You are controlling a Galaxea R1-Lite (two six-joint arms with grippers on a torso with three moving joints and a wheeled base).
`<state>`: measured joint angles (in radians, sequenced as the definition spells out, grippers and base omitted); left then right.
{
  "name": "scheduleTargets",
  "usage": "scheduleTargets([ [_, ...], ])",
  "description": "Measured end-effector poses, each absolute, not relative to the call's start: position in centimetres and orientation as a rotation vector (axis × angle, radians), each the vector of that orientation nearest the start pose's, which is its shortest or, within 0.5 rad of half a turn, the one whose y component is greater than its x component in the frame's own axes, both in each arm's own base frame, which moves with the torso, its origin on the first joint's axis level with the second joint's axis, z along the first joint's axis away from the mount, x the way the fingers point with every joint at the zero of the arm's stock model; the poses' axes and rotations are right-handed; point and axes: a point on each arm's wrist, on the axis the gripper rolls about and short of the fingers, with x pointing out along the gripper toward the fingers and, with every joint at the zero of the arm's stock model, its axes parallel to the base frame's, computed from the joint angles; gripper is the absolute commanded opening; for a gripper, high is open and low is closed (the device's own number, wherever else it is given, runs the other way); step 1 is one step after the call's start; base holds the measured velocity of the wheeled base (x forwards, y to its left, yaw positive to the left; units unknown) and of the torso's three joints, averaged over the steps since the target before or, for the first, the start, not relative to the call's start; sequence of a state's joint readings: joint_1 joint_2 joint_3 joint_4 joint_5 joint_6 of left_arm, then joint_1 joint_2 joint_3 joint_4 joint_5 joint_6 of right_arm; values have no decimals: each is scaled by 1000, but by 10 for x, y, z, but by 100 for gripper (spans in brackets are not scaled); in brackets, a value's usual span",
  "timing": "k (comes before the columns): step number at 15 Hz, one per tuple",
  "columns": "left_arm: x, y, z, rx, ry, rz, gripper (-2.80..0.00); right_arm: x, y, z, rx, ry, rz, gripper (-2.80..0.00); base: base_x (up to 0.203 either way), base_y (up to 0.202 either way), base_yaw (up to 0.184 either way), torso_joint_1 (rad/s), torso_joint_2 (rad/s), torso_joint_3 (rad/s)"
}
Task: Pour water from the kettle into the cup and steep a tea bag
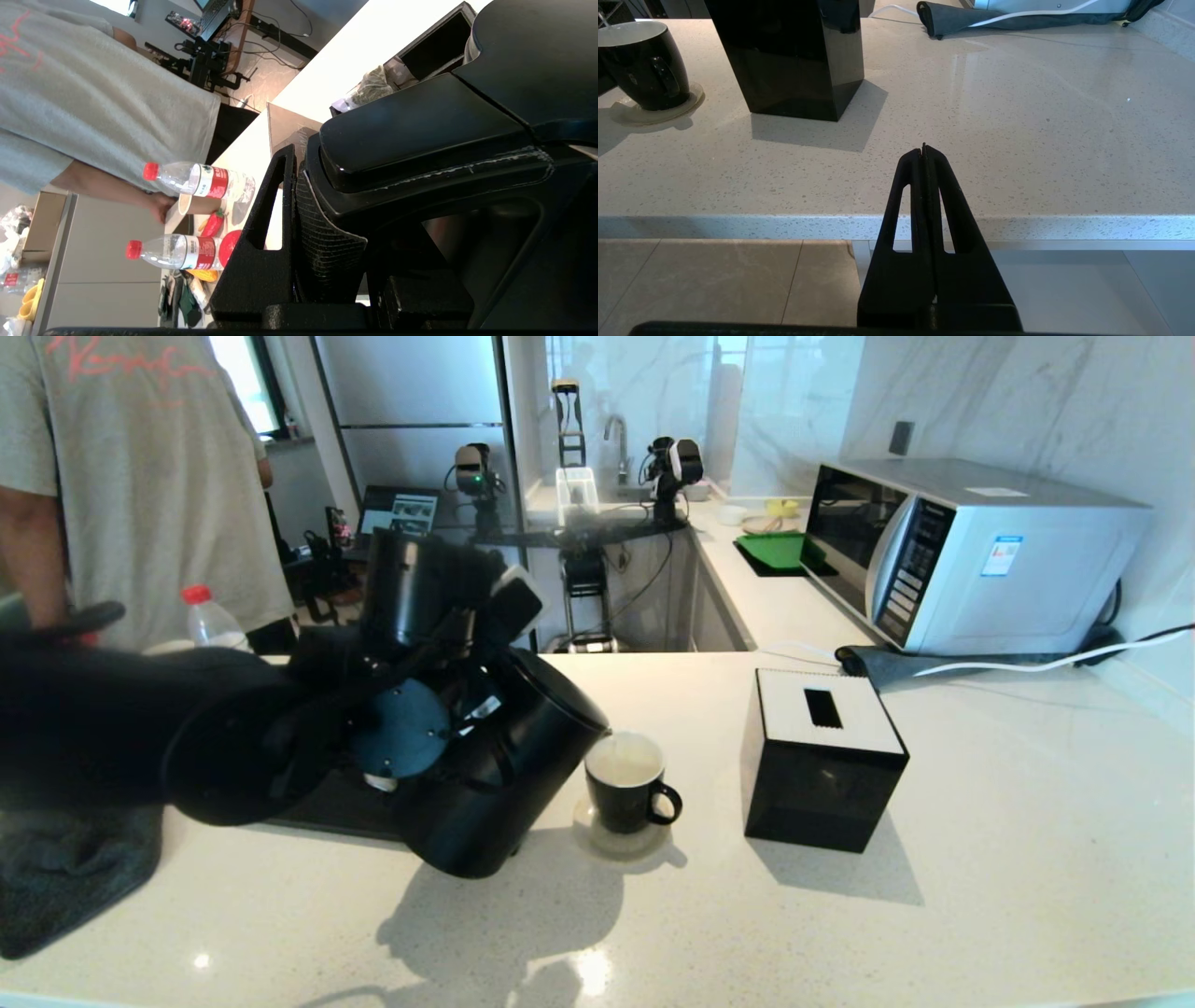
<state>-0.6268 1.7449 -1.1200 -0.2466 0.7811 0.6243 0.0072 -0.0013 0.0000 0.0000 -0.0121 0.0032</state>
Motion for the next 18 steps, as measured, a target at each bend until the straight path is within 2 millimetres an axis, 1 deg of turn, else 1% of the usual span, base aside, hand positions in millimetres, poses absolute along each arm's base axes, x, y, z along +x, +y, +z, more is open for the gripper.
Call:
scheduleTargets([
  [18,272,-182,218,882,329,43,-280,-23,0,75,3,-1,-5,-280,0,0,0,0,0,0],
])
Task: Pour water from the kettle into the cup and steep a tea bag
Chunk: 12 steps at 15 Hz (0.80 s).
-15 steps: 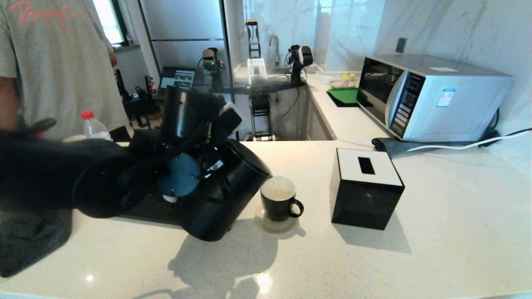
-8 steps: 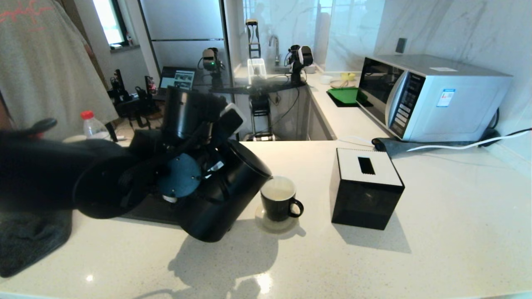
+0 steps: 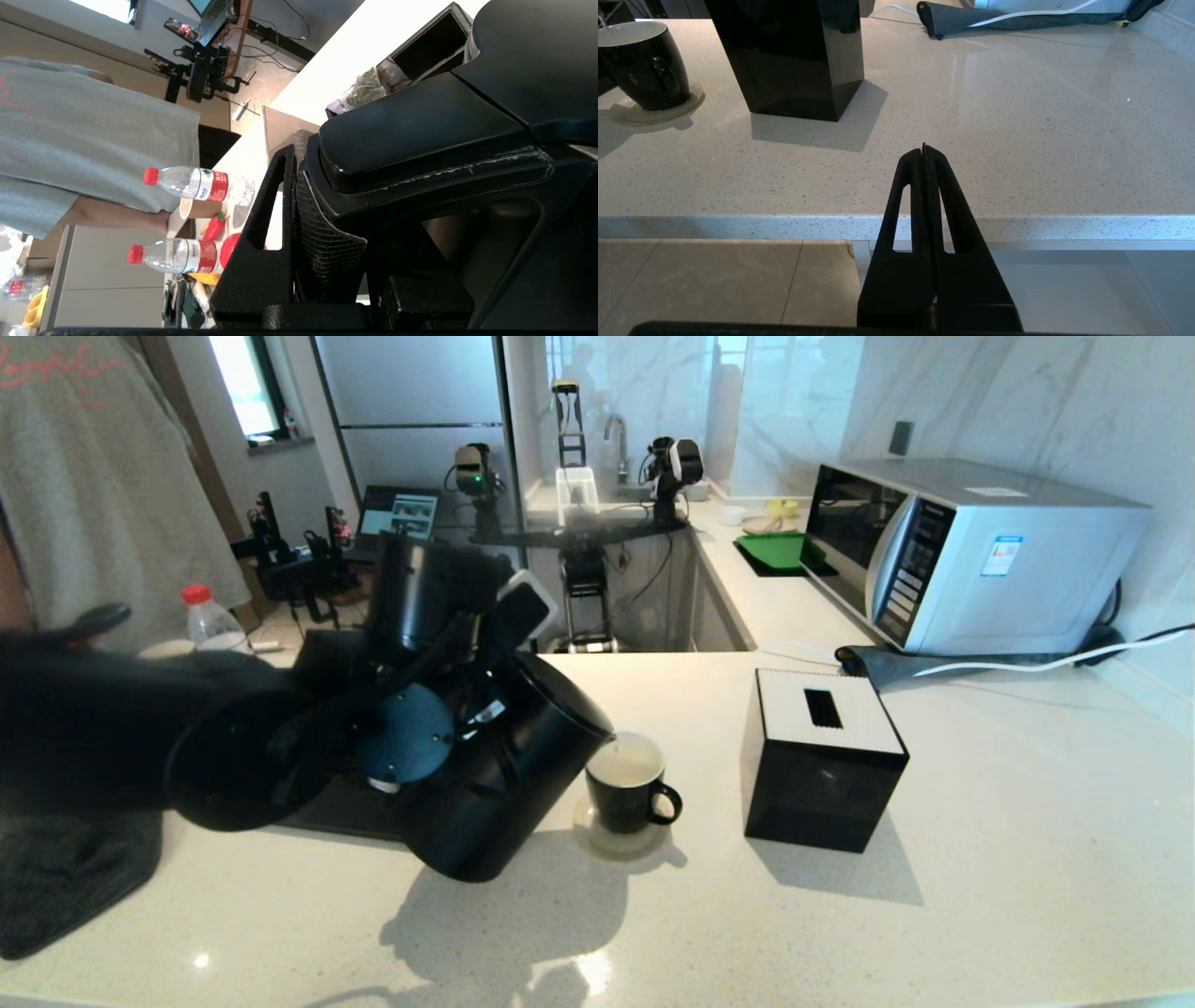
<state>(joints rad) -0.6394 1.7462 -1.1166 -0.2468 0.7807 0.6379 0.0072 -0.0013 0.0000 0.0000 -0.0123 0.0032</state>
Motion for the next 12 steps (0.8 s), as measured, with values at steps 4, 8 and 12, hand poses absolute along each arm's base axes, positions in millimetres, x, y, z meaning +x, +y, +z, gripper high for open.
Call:
scheduleTargets([
  [4,272,-183,218,882,329,42,-280,-23,0,75,3,-1,-5,-280,0,0,0,0,0,0],
  [8,272,-183,218,894,328,41,-280,-23,0,75,3,-1,-5,-280,0,0,0,0,0,0],
  [12,272,-183,218,896,328,40,-280,-23,0,75,3,-1,-5,-280,0,0,0,0,0,0],
])
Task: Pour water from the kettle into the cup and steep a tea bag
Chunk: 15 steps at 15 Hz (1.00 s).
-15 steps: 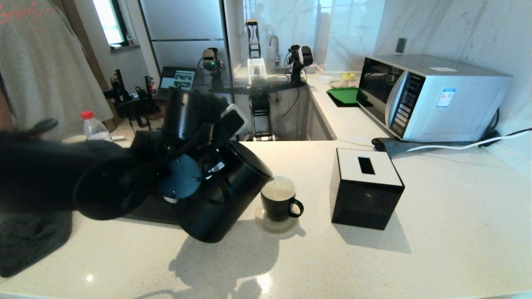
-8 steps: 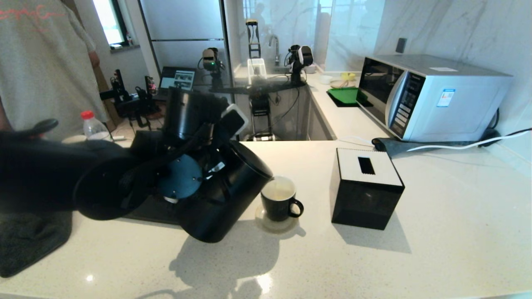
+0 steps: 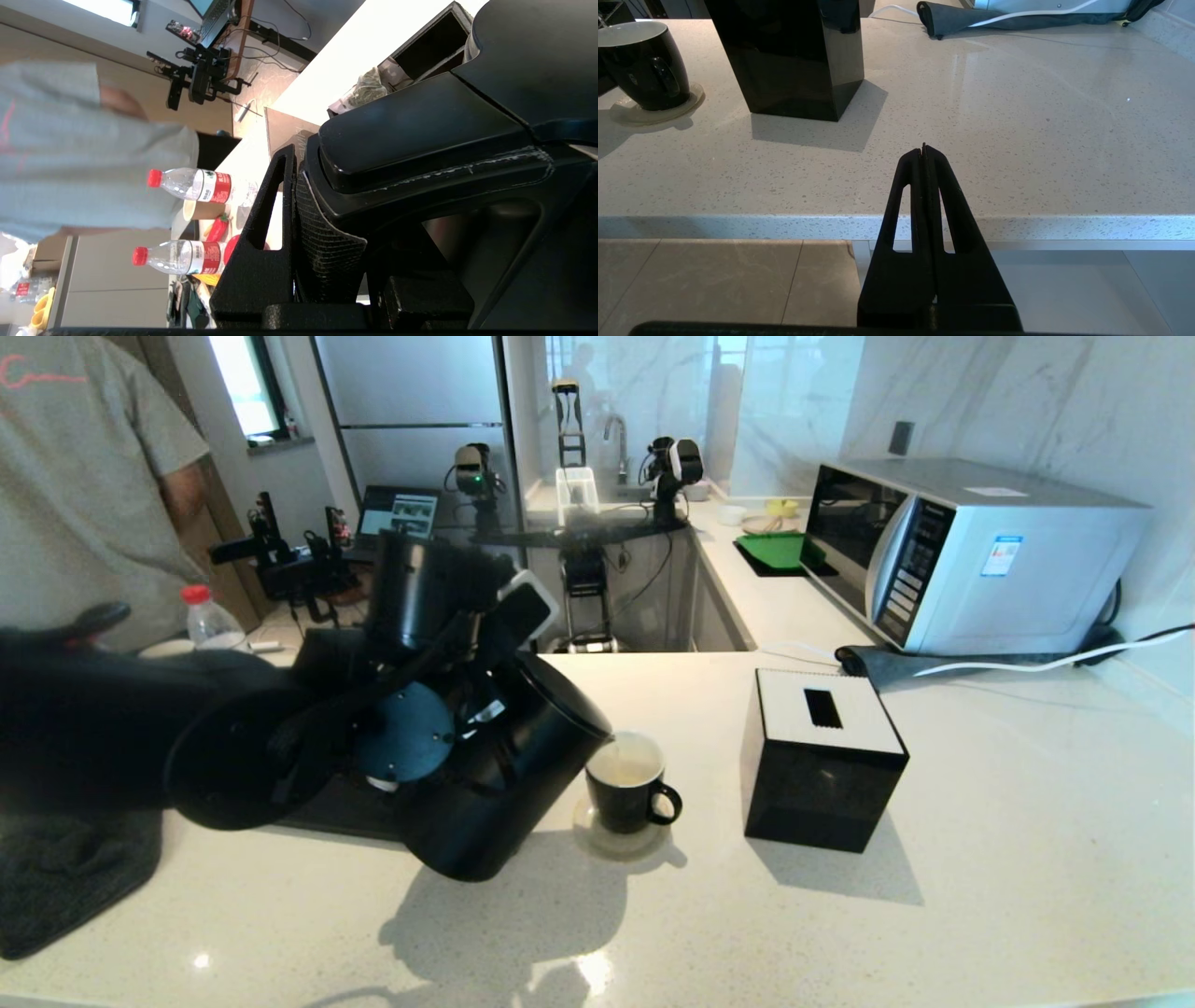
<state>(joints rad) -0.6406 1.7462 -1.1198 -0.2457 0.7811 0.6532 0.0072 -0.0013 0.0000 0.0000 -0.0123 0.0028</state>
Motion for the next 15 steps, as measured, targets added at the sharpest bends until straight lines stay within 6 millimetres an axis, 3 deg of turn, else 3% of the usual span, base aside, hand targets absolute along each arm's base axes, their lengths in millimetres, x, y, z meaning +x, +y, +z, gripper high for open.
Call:
scheduleTargets([
  [7,271,-184,219,904,321,35,-280,-23,0,75,4,-1,-5,-280,0,0,0,0,0,0],
  [15,268,-181,214,788,301,60,-280,-23,0,75,3,-1,-5,-280,0,0,0,0,0,0],
])
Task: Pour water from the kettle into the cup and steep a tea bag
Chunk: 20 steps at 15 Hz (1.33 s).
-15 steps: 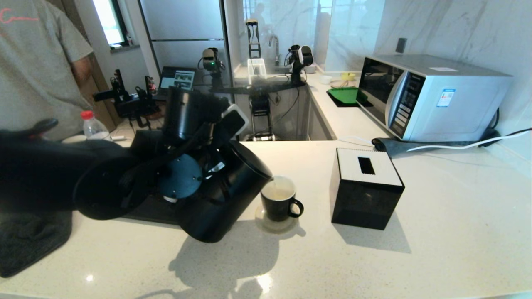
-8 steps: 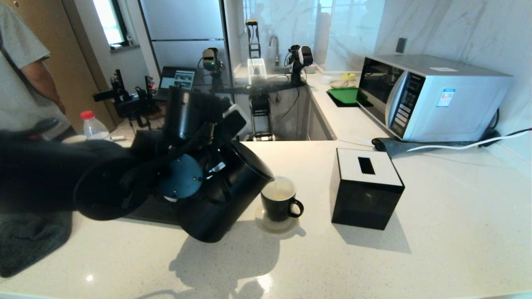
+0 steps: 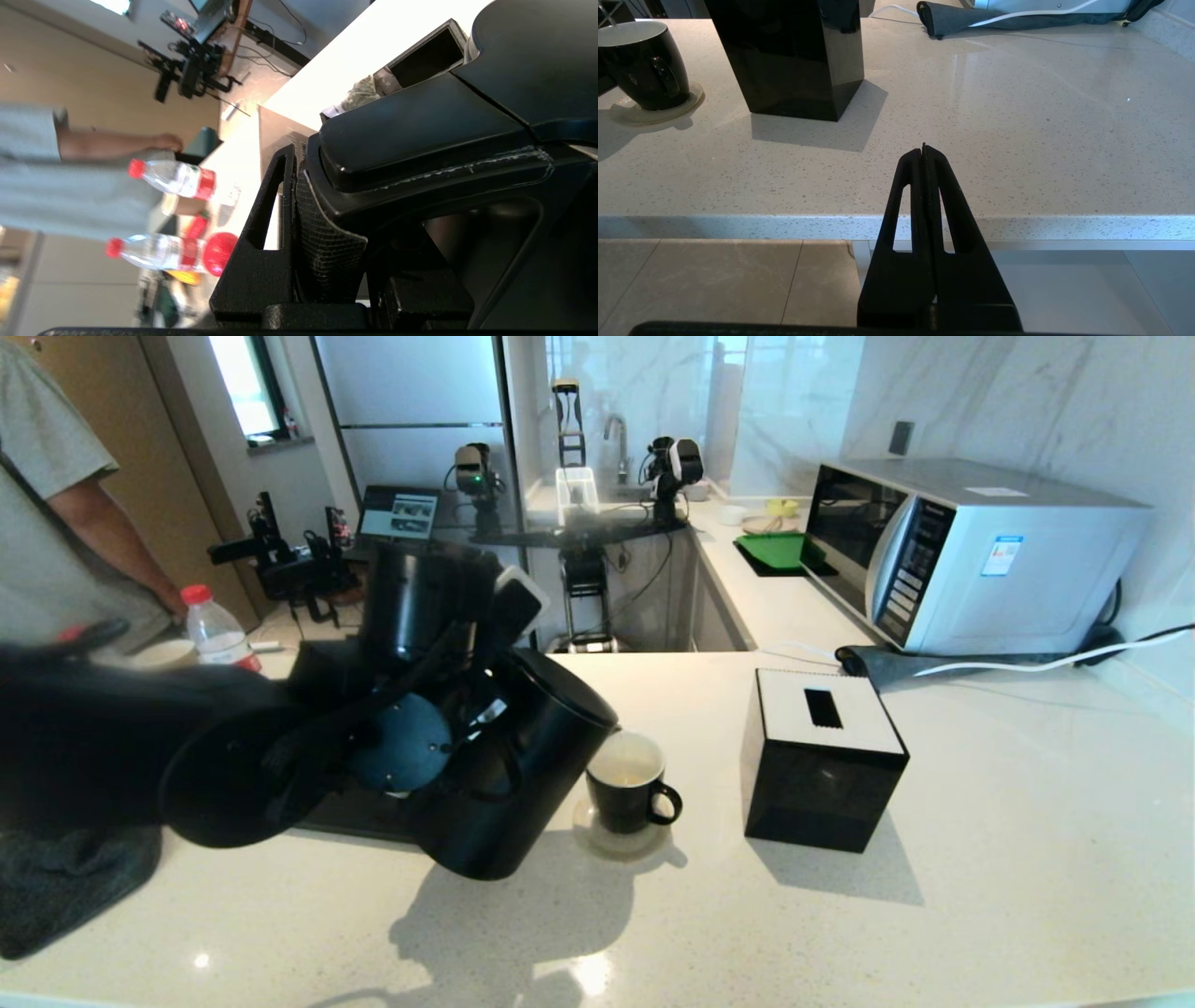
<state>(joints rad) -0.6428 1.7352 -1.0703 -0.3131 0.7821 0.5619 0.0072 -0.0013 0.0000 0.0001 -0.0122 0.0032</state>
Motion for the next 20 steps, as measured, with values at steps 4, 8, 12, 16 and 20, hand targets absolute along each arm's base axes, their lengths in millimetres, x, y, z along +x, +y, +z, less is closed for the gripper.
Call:
scheduleTargets([
  [4,261,-174,213,709,258,81,-280,-23,0,75,3,-1,-5,-280,0,0,0,0,0,0],
  [8,255,-160,217,611,195,128,-280,-23,0,75,3,-1,-5,-280,0,0,0,0,0,0],
  [12,251,-136,225,529,122,199,-280,-23,0,75,3,-1,-5,-280,0,0,0,0,0,0],
  [16,246,-104,236,448,50,266,-280,-23,0,75,4,-1,-5,-280,0,0,0,0,0,0],
  [20,240,-72,247,366,-14,350,-280,-23,0,75,3,-1,-5,-280,0,0,0,0,0,0],
])
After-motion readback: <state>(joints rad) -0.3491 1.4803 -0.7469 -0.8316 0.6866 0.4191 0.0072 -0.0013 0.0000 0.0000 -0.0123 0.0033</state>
